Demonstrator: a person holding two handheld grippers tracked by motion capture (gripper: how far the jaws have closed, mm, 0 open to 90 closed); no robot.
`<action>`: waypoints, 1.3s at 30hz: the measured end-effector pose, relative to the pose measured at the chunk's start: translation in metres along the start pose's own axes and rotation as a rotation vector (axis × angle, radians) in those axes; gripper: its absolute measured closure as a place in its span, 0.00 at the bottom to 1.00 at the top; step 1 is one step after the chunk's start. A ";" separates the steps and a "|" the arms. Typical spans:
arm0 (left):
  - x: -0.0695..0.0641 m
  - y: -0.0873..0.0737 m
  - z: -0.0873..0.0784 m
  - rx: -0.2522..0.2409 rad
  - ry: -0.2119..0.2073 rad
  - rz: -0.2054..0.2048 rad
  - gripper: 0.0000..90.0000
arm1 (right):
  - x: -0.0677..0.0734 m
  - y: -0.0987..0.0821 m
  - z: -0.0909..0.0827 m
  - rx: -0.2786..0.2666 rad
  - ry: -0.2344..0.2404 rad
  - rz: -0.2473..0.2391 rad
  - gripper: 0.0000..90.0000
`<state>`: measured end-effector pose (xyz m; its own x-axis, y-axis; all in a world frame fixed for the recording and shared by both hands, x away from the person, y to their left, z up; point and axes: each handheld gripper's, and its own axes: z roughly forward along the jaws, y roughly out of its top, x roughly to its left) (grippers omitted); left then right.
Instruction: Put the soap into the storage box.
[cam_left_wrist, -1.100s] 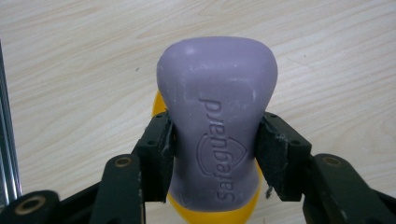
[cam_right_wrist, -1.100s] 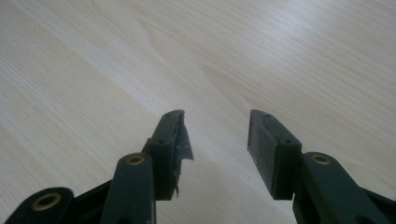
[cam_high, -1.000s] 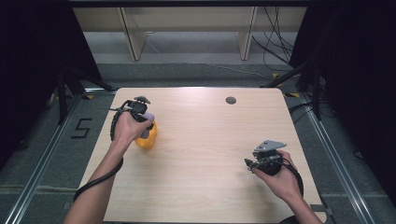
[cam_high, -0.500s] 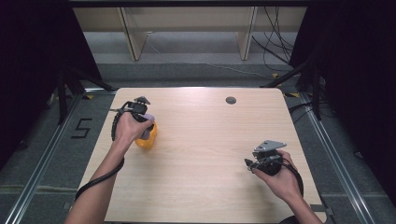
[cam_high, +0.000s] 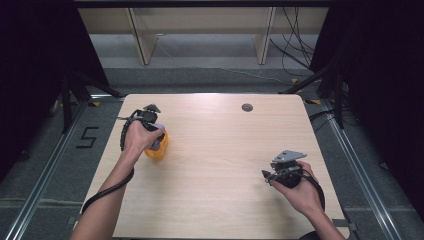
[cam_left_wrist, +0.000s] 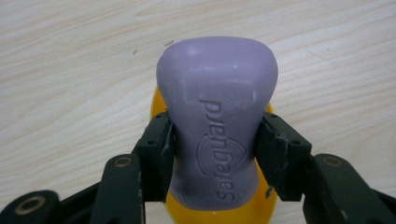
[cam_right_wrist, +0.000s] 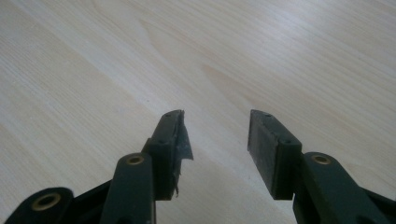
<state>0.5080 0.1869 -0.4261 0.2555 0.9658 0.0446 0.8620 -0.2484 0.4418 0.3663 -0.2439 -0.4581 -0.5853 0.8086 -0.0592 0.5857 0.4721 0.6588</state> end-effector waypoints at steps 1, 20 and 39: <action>0.001 0.000 0.001 0.005 -0.001 0.000 0.54 | 0.000 0.000 0.000 0.000 0.001 0.000 0.62; 0.002 0.001 0.014 0.047 -0.004 0.006 0.54 | 0.000 0.000 0.000 0.001 -0.002 -0.002 0.62; 0.002 0.003 0.024 0.048 0.041 0.014 0.54 | 0.000 0.000 0.000 0.000 -0.003 -0.003 0.62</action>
<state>0.5217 0.1862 -0.4465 0.2505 0.9641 0.0882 0.8786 -0.2646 0.3975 0.3661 -0.2440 -0.4580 -0.5856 0.8081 -0.0631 0.5842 0.4747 0.6583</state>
